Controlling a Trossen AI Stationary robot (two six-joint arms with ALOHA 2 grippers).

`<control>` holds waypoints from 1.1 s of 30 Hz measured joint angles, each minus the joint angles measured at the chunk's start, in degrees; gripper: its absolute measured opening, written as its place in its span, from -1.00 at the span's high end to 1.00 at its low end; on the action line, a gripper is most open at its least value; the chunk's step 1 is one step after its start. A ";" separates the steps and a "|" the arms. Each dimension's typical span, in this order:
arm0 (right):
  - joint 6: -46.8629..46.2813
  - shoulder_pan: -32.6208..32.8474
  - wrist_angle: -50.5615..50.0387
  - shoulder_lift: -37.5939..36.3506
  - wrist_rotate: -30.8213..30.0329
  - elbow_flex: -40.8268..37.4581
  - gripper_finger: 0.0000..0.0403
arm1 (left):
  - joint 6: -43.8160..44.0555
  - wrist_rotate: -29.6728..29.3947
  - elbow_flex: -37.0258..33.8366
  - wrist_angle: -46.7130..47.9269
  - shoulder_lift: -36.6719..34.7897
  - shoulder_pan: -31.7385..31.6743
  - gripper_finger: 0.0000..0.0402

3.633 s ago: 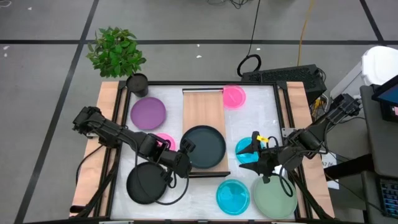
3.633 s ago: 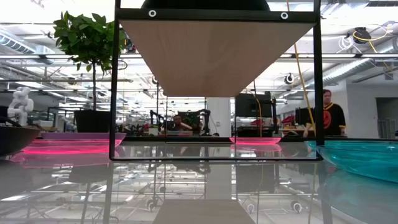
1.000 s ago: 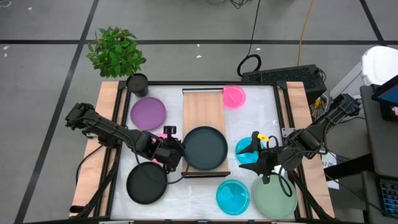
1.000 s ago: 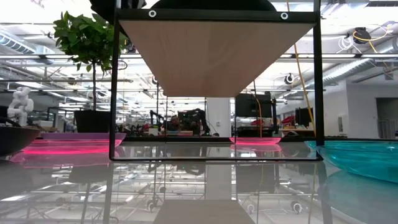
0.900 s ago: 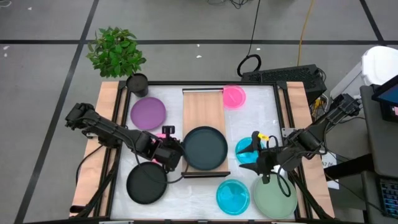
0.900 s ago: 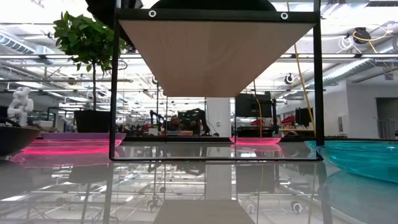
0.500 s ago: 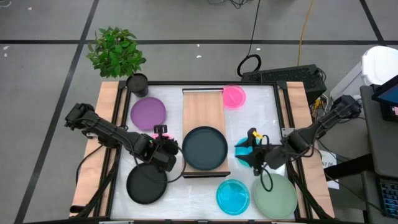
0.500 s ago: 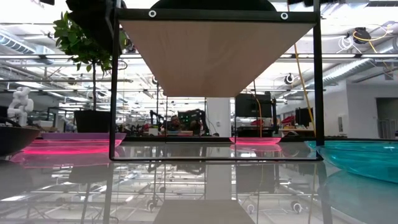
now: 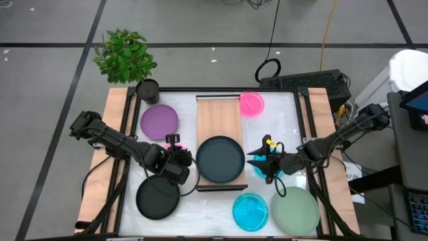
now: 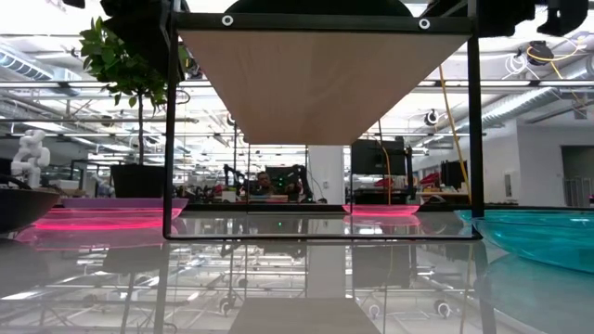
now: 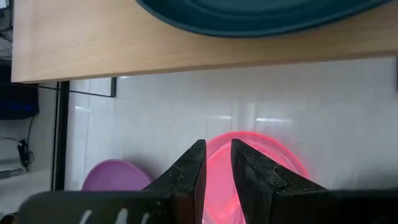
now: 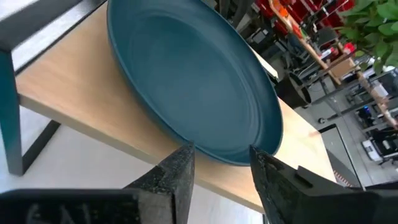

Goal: Place and stack plates onto a shelf
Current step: Put the top blue plate on the shelf

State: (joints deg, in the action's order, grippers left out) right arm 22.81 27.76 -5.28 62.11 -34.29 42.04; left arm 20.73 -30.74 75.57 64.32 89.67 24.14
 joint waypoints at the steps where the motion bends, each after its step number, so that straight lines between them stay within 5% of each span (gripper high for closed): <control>1: 0.63 -0.12 1.21 0.01 0.07 -0.58 0.35 | 0.01 -0.25 0.00 -0.16 0.00 -0.03 0.60; 23: 3.17 -0.89 3.10 -1.13 1.29 -1.49 0.36 | -0.66 -0.88 0.00 -0.82 0.00 -0.07 0.60; 33: -11.49 -0.71 -5.25 -6.67 1.35 -1.44 0.36 | 1.49 -1.29 0.00 0.17 0.00 0.07 0.60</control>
State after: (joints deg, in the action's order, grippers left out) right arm 11.33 27.05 -10.53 55.44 -32.94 40.60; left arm 22.23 -32.03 75.57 64.48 89.67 24.21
